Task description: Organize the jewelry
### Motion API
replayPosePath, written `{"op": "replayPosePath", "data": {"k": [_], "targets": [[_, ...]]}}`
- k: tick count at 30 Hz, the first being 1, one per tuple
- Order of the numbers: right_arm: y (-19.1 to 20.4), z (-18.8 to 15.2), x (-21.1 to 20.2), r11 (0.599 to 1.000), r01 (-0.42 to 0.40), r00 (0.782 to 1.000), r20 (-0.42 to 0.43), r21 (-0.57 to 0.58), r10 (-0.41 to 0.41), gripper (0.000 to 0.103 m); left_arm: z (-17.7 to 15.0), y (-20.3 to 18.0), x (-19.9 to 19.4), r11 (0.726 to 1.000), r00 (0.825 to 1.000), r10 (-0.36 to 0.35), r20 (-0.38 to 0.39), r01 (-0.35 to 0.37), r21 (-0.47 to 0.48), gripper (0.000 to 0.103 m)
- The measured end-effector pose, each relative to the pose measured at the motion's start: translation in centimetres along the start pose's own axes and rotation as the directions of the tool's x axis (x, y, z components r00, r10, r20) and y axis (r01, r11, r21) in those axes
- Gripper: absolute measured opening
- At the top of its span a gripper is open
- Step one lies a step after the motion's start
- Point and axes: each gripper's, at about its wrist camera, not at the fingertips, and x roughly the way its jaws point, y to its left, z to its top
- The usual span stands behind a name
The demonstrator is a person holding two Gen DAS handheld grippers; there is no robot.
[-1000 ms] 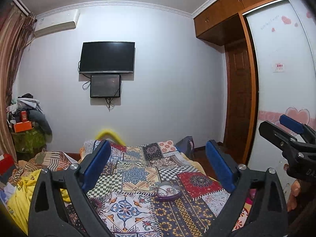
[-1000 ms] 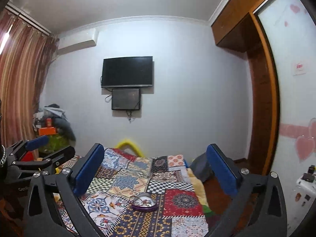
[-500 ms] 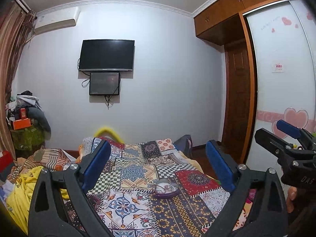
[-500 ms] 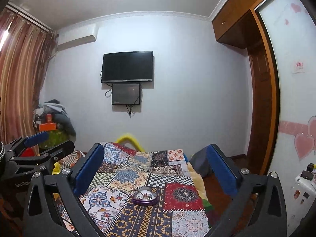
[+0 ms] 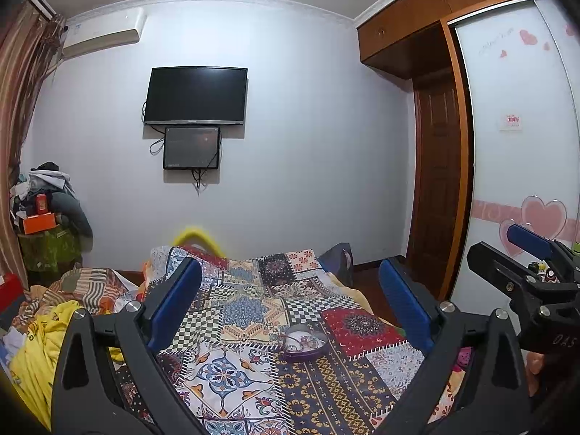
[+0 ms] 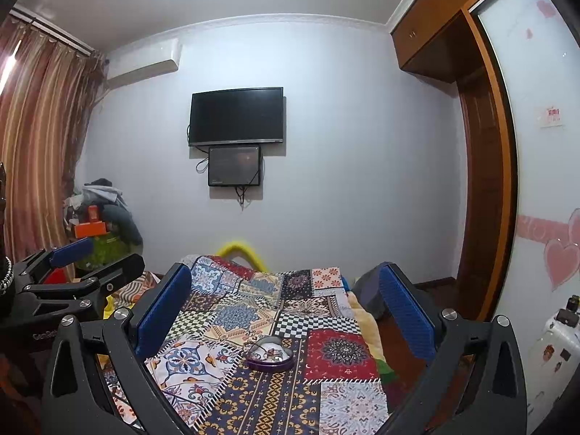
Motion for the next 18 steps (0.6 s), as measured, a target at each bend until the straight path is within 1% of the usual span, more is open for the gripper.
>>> {"op": "replayPosePath", "data": {"k": [18], "targets": [[-0.11,0.2,0.08,1.0,-0.011,1.0,-0.011,0.01,0.011,0.103,0.04,0.08,0.47,1.0,1.0,0.002,-0.006,-0.002,-0.006,0.099]]}}
